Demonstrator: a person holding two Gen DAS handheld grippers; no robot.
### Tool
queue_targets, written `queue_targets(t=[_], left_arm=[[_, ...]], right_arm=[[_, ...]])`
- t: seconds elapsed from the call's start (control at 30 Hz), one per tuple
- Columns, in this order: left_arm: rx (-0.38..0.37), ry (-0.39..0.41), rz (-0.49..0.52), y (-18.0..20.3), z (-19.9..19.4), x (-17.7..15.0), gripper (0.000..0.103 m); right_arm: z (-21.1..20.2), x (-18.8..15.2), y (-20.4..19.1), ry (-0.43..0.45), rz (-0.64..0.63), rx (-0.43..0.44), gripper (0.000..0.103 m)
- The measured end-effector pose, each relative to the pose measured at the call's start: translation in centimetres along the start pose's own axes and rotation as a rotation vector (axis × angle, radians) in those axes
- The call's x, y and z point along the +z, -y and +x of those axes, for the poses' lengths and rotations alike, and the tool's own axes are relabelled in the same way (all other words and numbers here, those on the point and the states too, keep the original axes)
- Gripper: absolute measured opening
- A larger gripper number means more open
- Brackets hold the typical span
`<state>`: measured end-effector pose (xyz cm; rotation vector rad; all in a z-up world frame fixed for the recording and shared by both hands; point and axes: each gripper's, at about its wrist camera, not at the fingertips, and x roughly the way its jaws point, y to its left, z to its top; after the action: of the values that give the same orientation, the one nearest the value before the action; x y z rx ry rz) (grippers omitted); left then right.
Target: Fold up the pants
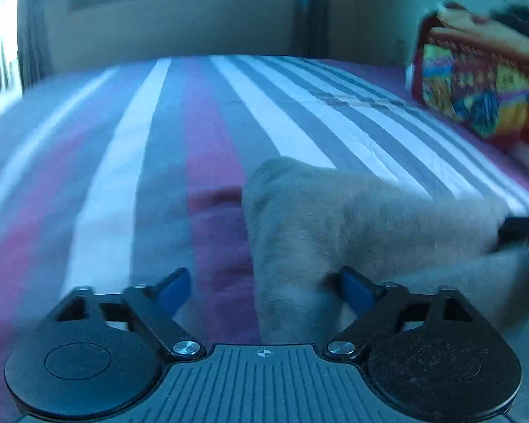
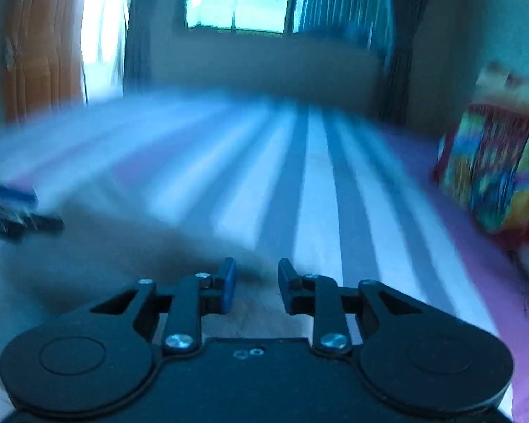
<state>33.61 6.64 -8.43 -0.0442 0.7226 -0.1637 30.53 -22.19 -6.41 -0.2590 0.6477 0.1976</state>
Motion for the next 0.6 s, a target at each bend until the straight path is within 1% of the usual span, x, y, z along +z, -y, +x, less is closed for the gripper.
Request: queue_targets(t=[0.03, 0.07, 0.1, 0.13, 0.2, 0.23, 0.27, 0.3, 0.33, 0.37, 0.4, 0.43, 0.6], left_arm=[[0.008, 0.014, 0.005, 0.2, -0.3, 0.5, 0.092], [0.022, 0.05, 0.034, 0.6, -0.9, 0.9, 0.092], [0.031, 0.086, 0.056, 0.8, -1.4, 1.2, 0.092], [0.028, 0.108, 0.066, 1.0, -1.7, 1.7, 0.092], [0.032, 0.113, 0.075, 1.1, -1.0, 2.8, 0.092], [0.047, 0.102, 0.087, 1.2, -0.4, 3.1, 0.092], [0.059, 0.067, 0.092, 1.2, 0.7, 3.4, 0.092], [0.055, 0.022, 0.089, 1.1, 2.1, 3.7, 0.092], [0.047, -0.015, 0.087, 1.2, 3.4, 3.6, 0.092], [0.05, -0.019, 0.088, 1.3, 3.9, 3.3, 0.092], [0.053, -0.012, 0.087, 1.3, 4.0, 3.1, 0.093], [0.055, -0.008, 0.081, 1.3, 4.0, 3.1, 0.093], [0.049, -0.004, 0.068, 1.3, 4.5, 2.8, 0.094]], right_arm=[[1.2, -0.5, 0.3, -0.037, 0.005, 0.012, 0.028], [1.4, -0.6, 0.6, -0.019, 0.011, 0.023, 0.029], [0.8, -0.3, 0.5, -0.013, 0.002, 0.028, 0.028], [0.1, 0.2, 0.6, 0.022, -0.001, 0.035, 0.028], [-1.4, 0.9, 0.8, 0.11, 0.01, 0.045, 0.029], [-1.5, 1.4, 1.0, 0.135, 0.015, 0.051, 0.029], [-1.4, 1.8, 1.0, 0.149, 0.021, 0.054, 0.031], [-0.4, 2.0, 1.0, 0.127, 0.022, 0.049, 0.031], [1.0, 1.7, 0.7, 0.064, 0.011, 0.028, 0.032], [3.4, 1.2, 0.5, -0.045, -0.01, 0.017, 0.032], [4.1, 0.5, 0.3, -0.046, -0.011, 0.017, 0.033], [4.3, 0.2, 0.4, -0.021, -0.008, 0.018, 0.033], [4.5, 0.0, 0.1, -0.008, -0.007, 0.014, 0.035]])
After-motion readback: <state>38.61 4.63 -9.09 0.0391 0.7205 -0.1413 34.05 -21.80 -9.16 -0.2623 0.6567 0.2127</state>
